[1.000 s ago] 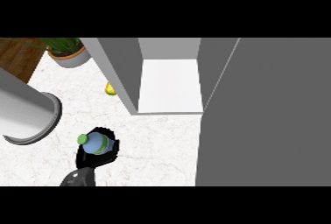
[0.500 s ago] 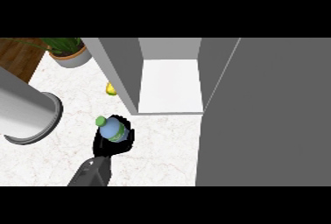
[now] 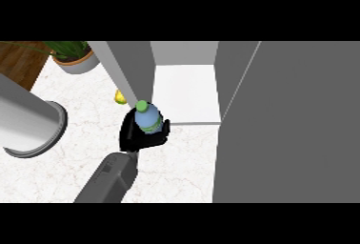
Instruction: Pick up the bottled water, place it into the cabinet and close the cabinet
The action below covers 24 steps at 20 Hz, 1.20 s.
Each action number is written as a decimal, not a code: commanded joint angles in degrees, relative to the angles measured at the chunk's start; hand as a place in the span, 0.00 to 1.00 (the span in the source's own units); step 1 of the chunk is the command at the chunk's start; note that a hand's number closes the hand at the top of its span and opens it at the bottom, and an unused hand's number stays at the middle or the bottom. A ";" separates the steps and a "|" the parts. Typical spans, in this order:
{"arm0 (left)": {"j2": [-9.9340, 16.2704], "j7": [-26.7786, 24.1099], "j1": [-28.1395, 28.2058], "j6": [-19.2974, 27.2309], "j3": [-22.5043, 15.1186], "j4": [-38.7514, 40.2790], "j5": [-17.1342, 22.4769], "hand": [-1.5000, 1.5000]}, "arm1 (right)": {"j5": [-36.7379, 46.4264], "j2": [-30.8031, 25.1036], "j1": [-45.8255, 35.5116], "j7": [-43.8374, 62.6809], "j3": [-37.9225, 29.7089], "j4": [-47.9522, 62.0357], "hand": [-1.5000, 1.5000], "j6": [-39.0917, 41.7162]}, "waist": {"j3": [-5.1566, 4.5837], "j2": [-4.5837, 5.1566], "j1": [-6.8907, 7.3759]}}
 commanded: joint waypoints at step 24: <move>-0.03 11.64 -36.86 27.22 -8.48 27.61 2.07 1.00 | -6.38 -0.20 -1.77 -1.18 -7.16 -1.83 0.00 3.53 | -0.01 1.45 -3.25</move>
